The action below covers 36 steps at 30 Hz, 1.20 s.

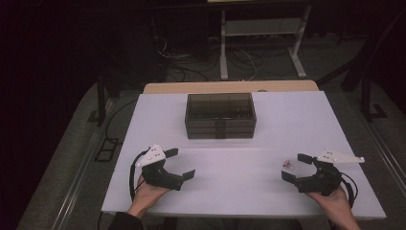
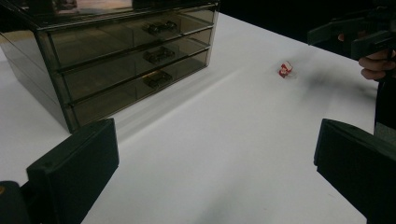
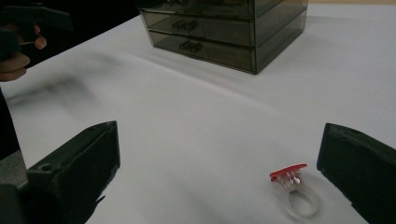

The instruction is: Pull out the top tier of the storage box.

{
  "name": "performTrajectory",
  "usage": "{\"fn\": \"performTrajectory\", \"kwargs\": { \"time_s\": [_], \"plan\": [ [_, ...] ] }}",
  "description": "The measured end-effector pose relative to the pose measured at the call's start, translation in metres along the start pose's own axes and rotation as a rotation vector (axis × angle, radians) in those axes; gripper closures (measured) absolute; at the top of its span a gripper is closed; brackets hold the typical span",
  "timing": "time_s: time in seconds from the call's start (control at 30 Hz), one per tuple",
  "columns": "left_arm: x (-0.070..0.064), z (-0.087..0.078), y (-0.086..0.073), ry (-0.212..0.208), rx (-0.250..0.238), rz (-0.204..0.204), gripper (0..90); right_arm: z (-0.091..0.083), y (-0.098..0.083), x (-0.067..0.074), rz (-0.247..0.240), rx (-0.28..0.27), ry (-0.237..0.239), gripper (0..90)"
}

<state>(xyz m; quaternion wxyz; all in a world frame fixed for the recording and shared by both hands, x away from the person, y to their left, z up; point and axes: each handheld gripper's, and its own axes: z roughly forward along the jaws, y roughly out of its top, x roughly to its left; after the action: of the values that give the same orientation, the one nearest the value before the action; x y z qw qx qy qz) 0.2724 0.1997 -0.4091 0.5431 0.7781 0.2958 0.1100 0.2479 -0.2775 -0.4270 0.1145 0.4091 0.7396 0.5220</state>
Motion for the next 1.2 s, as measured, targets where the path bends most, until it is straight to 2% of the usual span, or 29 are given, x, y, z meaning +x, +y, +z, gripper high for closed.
{"fn": "performTrajectory", "kwargs": {
  "time_s": [0.53,1.2],
  "plan": [
    [-0.0018,0.0004,-0.0011,-0.012,0.011,-0.001,0.0,0.0002,-0.0002,0.0016,-0.011,0.009,0.005,0.0],
    [-0.006,0.0026,0.0016,-0.02,0.083,0.009,0.0,-0.001,-0.001,0.0028,-0.012,0.011,0.009,0.0]
  ]
}}
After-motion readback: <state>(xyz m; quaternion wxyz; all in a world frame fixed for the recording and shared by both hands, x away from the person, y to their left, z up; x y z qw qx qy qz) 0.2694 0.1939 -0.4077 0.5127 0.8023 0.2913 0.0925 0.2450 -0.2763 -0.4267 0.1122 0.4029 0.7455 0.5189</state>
